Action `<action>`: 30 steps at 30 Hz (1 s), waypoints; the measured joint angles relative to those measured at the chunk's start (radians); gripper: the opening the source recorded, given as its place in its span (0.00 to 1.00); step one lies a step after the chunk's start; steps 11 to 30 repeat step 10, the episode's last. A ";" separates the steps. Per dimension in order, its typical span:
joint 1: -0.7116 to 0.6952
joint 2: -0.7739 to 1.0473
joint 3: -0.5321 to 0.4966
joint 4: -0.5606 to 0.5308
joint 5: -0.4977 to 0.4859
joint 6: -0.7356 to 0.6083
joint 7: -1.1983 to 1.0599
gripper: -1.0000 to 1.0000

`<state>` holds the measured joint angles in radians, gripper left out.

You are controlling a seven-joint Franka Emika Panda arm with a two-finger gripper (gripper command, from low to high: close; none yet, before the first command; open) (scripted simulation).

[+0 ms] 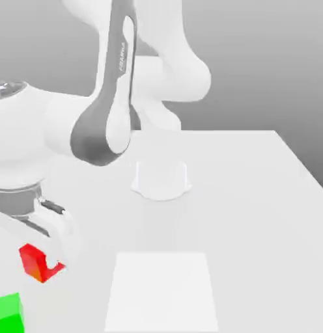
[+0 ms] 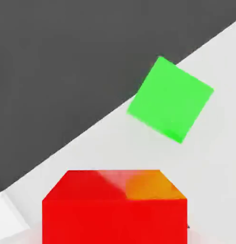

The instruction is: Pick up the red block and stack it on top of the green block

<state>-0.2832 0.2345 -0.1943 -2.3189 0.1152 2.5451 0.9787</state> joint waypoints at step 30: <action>-0.030 0.195 -0.003 0.110 0.054 0.080 0.050 1.00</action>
